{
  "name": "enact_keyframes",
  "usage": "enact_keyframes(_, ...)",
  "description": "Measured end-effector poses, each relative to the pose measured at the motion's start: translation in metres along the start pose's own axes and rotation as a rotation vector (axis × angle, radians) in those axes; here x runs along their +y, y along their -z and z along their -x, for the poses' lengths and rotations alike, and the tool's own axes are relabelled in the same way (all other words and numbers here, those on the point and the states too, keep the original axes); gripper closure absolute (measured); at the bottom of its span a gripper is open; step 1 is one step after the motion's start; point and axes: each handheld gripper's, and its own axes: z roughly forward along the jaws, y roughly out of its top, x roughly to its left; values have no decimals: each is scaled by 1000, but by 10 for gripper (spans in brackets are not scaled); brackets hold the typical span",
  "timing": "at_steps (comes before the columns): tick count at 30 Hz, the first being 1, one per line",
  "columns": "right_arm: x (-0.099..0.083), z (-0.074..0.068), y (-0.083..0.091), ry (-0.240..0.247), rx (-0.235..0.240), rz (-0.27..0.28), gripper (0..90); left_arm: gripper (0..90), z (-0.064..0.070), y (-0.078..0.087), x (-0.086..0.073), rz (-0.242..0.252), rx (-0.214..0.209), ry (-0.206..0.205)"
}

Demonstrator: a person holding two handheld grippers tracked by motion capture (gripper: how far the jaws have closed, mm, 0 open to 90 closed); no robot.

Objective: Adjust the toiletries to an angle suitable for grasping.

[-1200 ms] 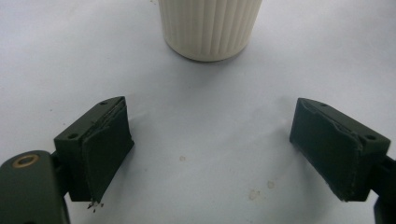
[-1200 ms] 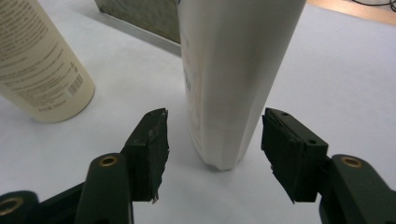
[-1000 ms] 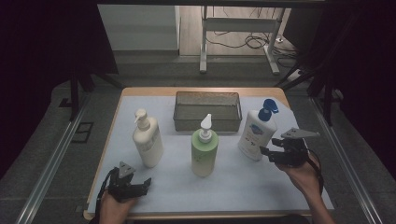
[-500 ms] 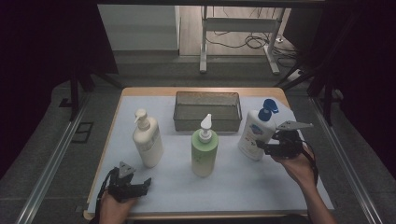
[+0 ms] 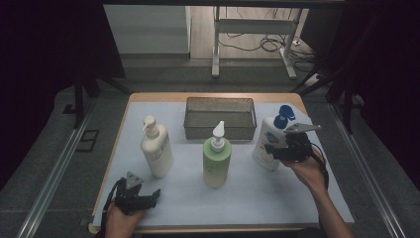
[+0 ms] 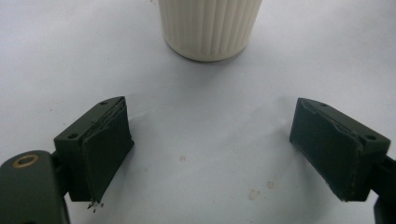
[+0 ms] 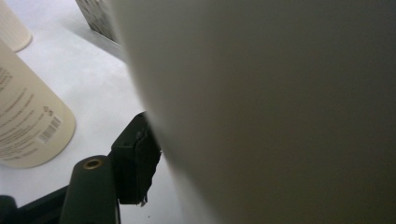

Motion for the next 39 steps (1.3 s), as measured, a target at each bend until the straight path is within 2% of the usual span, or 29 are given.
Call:
enact_keyframes(13, 2, 0, -6, 18, -5, 28, 368, 121, 0, 0, 0, -1, 0, -1)
enact_keyframes(17, 0, -1, -5, 7, -11, 43, 379, 121, 0, 0, 0, -1, 0, -1)
enact_keyframes(22, -1, -4, -3, -14, -21, 45, 391, 121, 0, 0, 0, 1, -1, 2)
enact_keyframes(26, 1, -8, -1, -6, -34, 35, 395, 121, 0, 0, 0, 1, -1, 2)
enact_keyframes(39, 13, -17, 15, -32, -17, 63, 397, 121, 0, 0, 0, 1, -1, 2)
